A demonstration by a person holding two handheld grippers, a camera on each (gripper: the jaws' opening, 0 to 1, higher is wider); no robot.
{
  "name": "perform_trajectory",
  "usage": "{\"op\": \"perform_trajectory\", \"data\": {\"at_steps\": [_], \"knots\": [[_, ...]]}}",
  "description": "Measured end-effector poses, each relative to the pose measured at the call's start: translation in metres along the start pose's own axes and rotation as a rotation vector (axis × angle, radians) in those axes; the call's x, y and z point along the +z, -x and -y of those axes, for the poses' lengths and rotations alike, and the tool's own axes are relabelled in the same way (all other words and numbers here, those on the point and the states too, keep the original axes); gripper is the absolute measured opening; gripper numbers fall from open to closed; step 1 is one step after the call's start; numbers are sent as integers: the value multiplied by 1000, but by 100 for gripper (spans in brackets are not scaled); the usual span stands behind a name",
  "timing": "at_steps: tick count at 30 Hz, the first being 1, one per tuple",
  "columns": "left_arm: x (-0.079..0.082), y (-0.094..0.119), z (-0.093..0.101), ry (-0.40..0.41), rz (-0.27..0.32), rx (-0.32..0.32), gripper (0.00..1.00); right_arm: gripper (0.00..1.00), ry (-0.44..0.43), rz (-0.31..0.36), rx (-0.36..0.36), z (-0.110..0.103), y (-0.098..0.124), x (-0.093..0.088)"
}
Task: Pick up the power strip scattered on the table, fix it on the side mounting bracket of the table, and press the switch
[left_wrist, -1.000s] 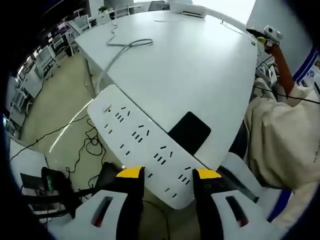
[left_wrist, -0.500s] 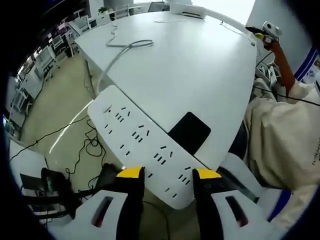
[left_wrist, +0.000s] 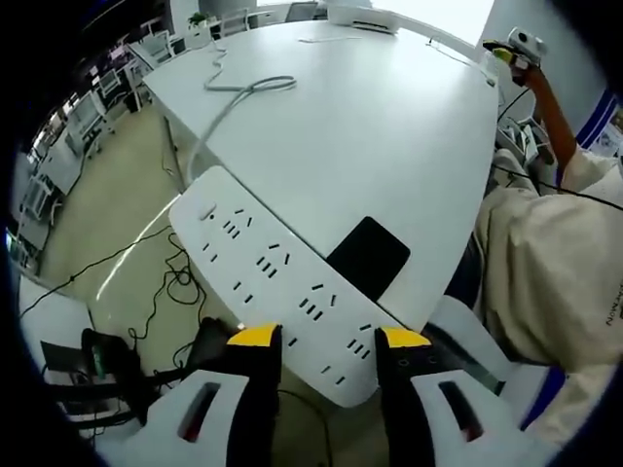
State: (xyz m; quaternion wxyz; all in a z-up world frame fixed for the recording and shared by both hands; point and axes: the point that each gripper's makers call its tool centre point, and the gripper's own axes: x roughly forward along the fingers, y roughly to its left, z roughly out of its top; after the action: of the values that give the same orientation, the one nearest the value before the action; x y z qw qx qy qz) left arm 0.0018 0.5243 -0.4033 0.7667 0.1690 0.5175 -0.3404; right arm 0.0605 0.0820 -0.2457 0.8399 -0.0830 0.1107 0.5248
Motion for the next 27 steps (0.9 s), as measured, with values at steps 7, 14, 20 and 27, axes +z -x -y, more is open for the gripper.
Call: {"op": "perform_trajectory", "data": {"at_steps": [7,14,20,27], "knots": [[1,-1,0,7,-38,5,43,2,0,-29,24,-5,-9,8],[0,-1,0,4,-61,6,43,0,-24,-37,62,-11,-16,22],[0,-1,-1,5,-60,6,42,0,-56,-48,67,-9,-28,31],[-1,0,1,7,-44,6,42,0,-54,-66,83,-11,-42,46]]}}
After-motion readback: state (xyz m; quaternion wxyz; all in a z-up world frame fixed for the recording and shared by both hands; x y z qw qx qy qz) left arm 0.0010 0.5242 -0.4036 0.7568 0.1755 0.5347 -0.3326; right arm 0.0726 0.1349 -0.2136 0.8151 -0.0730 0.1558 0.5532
